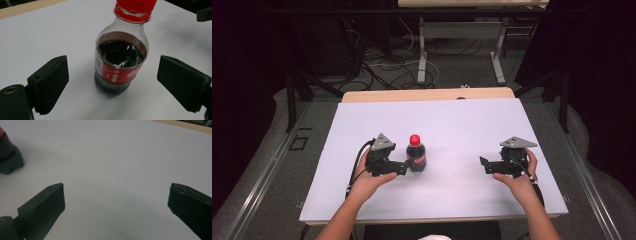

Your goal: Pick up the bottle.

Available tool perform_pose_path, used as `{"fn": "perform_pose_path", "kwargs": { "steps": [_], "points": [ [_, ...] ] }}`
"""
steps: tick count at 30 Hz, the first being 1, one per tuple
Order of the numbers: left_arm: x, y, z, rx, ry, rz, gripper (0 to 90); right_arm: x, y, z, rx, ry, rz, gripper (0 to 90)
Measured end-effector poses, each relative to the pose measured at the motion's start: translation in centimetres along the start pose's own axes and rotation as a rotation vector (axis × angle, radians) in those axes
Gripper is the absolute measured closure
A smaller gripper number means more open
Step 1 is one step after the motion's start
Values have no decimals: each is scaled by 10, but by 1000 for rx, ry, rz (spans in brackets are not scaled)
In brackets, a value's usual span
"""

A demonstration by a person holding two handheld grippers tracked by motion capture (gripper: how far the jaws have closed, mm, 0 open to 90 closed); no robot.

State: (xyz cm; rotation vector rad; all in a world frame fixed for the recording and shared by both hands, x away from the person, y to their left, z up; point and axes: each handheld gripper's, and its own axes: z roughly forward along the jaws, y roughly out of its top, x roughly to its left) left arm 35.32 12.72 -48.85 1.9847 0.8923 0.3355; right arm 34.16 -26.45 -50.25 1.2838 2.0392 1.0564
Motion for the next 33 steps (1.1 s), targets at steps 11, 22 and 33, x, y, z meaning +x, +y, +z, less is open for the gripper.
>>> {"fn": "perform_pose_path", "kwargs": {
  "steps": [11, 22, 33],
  "points": [
    [-4, 0, 29, 24, 10, 16, 157, 0, 0, 0, -5, 2, -1, 11],
    [-6, -1, 41, 37, 16, 48, 241, 1, -1, 2, -2, 7, -1, 12],
    [-10, -3, 42, 12, 26, 68, 291, 1, -3, 4, 5, 6, -3, 13]
  ]
}}
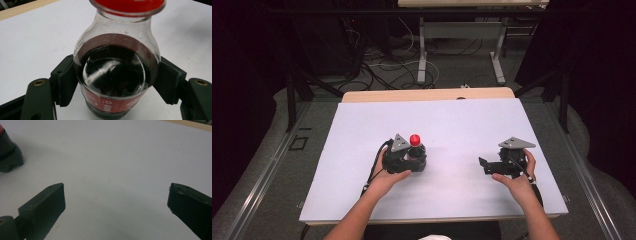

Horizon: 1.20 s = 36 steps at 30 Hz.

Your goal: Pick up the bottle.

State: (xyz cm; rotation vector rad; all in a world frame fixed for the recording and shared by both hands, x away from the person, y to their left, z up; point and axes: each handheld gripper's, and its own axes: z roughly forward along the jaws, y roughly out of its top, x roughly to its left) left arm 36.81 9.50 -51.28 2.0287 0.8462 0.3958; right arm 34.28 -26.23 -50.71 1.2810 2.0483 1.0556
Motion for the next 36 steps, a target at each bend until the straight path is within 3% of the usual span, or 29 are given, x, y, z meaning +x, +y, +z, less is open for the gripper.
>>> {"fn": "perform_pose_path", "kwargs": {
  "steps": [19, 25, 36],
  "points": [
    [0, 0, -3, -2, 25, -25, 300, 3, -2, 3, 11, 4, -11, 18],
    [1, 3, -10, -4, 35, -26, 300, 6, 0, 3, 5, 15, -21, 18],
    [-4, 10, -33, -17, 10, -23, 300, 19, 8, -5, -21, 66, -48, 26]
  ]
}}
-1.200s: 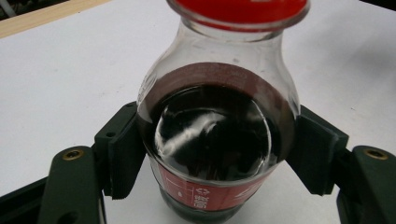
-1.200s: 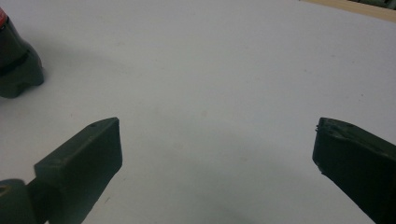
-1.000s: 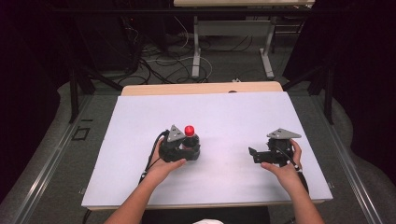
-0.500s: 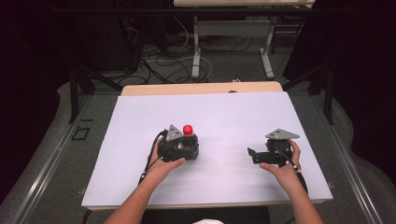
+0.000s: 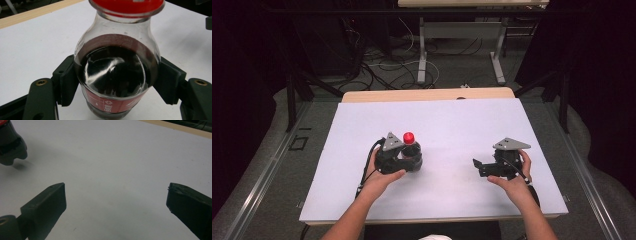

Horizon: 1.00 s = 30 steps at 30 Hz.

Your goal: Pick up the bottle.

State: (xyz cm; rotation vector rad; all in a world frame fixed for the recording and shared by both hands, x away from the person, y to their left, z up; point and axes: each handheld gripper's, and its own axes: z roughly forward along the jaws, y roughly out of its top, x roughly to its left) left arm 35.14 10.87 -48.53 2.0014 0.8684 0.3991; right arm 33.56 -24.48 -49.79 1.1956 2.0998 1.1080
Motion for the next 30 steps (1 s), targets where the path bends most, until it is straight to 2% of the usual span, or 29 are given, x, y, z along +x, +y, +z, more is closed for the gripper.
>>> {"fn": "perform_pose_path", "kwargs": {
  "steps": [1, 2, 9, 13, 15, 18, 20, 21, 24, 28, 30],
  "points": [
    [0, 1, -2, 4, -2, 9, 300, 2, 1, 0, -8, 1, -5, 29],
    [-2, 1, -3, -5, -3, 1, 300, 4, 3, -1, -9, 12, -18, 33],
    [-8, 2, -9, 0, -30, 7, 300, 20, 15, -7, -33, 60, -30, 66],
    [-12, 2, -8, -3, -33, 15, 300, 31, 23, -9, -42, 79, -81, 93],
    [-14, 2, -8, 0, -39, 21, 300, 37, 28, -11, -48, 94, -108, 143],
    [-16, 2, -8, 9, -50, 28, 300, 47, 36, -14, -59, 118, -133, 154],
    [-19, 2, -7, 4, -47, 34, 300, 53, 42, -15, -72, 132, -169, 169],
    [-20, 2, -7, 8, -57, 34, 300, 56, 44, -16, -81, 130, -164, 172],
    [-24, 2, -6, 13, -60, 43, 299, 65, 53, -19, -105, 151, -195, 228],
    [-30, 2, -5, 19, -74, 51, 299, 76, 62, -23, -114, 179, -209, 294],
    [-33, 1, -3, 20, -77, 56, 300, 80, 66, -24, -116, 190, -201, 318]
  ]
}}
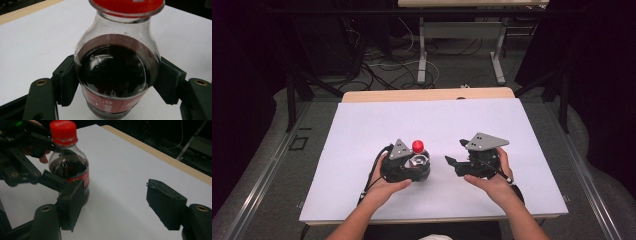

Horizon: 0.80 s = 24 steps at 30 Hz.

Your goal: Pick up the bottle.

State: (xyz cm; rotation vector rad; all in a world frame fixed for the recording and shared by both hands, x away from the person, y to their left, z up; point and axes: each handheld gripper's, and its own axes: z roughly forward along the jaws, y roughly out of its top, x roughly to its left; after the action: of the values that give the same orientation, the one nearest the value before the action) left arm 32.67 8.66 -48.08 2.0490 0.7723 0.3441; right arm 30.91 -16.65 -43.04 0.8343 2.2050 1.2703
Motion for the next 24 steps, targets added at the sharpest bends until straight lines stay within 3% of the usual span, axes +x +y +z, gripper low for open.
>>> {"fn": "perform_pose_path", "kwargs": {
  "steps": [11, 15, 16, 24],
  "points": [
    [-18, -3, 11, 24, -41, 29, 299, 13, 17, 2, -4, 103, 5, 356],
    [-22, -3, 12, 52, -54, 41, 299, 19, 21, 4, 5, 118, 15, 382],
    [-24, -3, 14, 34, -52, 39, 300, 20, 22, 5, 2, 122, 25, 388],
    [-31, -3, 16, 33, -68, 59, 300, 30, 24, 13, 17, 141, 18, 446]
  ]
}}
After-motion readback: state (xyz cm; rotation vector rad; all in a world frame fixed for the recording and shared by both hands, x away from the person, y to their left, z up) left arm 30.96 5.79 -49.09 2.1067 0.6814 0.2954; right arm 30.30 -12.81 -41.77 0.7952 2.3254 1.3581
